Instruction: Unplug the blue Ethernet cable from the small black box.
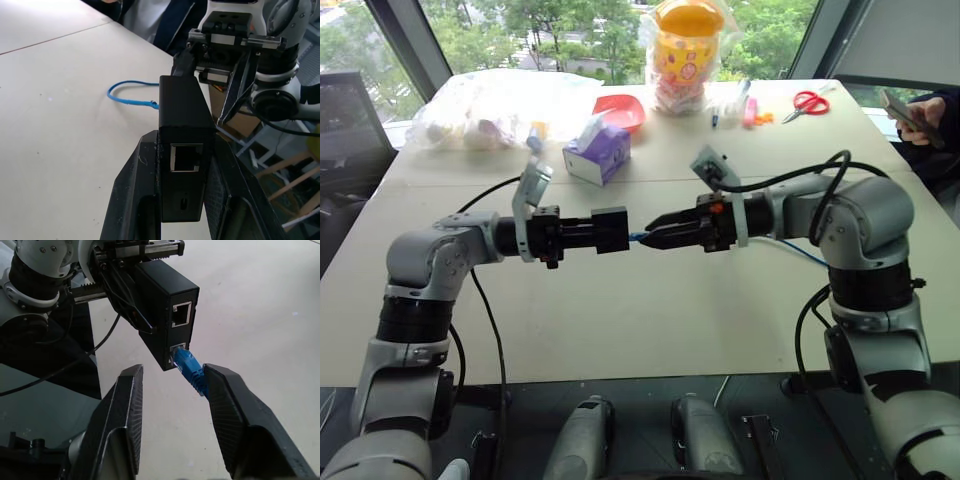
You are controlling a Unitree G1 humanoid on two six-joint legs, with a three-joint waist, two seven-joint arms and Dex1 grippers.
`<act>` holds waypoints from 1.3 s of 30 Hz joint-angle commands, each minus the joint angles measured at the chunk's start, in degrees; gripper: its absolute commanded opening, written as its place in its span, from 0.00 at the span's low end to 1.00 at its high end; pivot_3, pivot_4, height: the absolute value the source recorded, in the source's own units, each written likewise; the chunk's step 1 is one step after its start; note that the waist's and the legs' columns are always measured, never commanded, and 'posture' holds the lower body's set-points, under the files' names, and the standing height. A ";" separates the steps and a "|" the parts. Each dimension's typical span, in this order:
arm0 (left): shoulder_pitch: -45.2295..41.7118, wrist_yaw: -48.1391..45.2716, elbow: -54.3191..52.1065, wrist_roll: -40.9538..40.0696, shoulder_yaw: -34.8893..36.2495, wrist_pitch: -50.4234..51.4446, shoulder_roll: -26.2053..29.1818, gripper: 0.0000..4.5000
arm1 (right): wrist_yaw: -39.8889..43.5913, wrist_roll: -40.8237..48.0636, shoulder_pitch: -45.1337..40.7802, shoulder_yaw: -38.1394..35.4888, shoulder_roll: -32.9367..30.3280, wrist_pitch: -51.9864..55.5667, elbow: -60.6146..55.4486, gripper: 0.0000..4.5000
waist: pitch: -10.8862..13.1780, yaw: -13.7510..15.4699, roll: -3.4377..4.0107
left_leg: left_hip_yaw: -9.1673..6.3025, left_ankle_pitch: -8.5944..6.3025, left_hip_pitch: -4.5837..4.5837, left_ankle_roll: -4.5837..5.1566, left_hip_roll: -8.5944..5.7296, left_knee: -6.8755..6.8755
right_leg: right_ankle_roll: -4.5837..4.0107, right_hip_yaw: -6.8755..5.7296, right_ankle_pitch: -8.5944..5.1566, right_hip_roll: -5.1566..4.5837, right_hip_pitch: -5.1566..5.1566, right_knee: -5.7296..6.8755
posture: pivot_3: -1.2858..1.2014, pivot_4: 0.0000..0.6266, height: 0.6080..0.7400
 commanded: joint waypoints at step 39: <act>0.93 -3.91 -5.37 -1.79 -0.06 -1.05 2.75 0.11 | 0.65 5.62 -4.76 6.16 -3.01 -3.35 2.99 0.01 | 0.03 -0.05 -0.05 | 0.05 -0.02 0.00 0.03 0.01 -0.01 | 0.01 0.01 -0.01 0.01 -0.02 -0.02 | 0.52 0.24 1.00</act>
